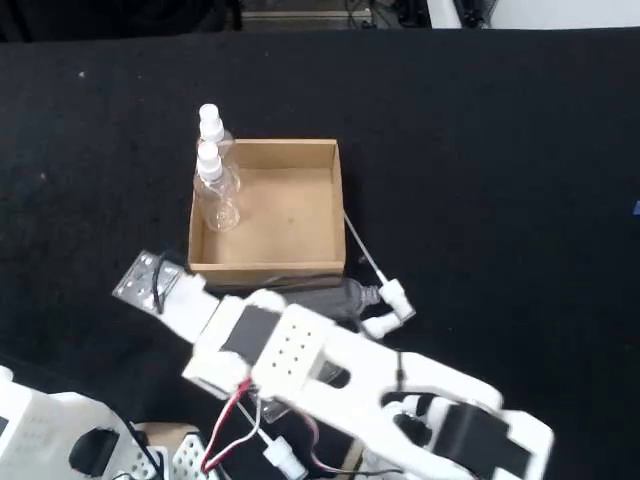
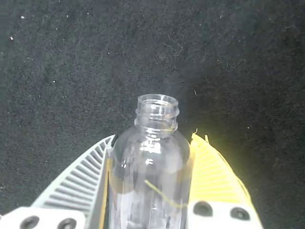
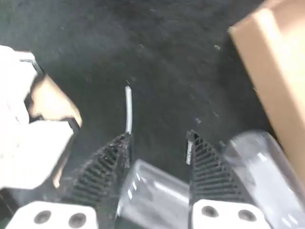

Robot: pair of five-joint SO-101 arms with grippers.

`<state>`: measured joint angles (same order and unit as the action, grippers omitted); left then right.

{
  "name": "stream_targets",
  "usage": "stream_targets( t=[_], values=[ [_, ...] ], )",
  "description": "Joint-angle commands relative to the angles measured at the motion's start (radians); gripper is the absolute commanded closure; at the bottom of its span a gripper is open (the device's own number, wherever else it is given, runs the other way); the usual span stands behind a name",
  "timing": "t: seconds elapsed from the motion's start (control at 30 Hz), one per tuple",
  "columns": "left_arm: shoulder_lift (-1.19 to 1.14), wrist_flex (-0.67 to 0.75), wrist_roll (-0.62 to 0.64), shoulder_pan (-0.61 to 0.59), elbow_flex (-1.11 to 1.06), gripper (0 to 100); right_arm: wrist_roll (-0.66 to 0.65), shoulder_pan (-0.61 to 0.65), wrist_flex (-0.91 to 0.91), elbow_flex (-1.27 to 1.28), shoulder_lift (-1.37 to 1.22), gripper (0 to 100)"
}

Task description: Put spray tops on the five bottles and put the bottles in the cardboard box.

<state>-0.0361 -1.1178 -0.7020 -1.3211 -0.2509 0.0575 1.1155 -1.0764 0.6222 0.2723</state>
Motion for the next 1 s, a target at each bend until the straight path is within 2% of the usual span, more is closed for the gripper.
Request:
stream_targets(
  t=[0.0,0.37,0.5,0.6,0.7,0.97],
  values=[
    [0.014,0.006,0.006,0.002,0.064,97,0.052,0.044,0.161,0.002,-0.091,88.2],
    [0.008,0.012,0.006,0.002,0.064,97,0.06,0.097,0.186,-0.082,-0.3,86.6],
    [0.008,0.012,0.006,0.002,0.064,97,0.058,0.092,0.19,-0.081,-0.302,88.7],
    [0.008,0.012,0.006,0.002,0.064,97,0.044,0.091,0.19,-0.085,-0.298,99.4],
    [0.008,0.012,0.006,0.002,0.064,97,-0.012,0.091,0.189,-0.082,-0.298,98.9],
    [0.008,0.012,0.006,0.002,0.064,97,-0.021,0.087,0.112,-0.097,-0.211,98.8]
  ],
)
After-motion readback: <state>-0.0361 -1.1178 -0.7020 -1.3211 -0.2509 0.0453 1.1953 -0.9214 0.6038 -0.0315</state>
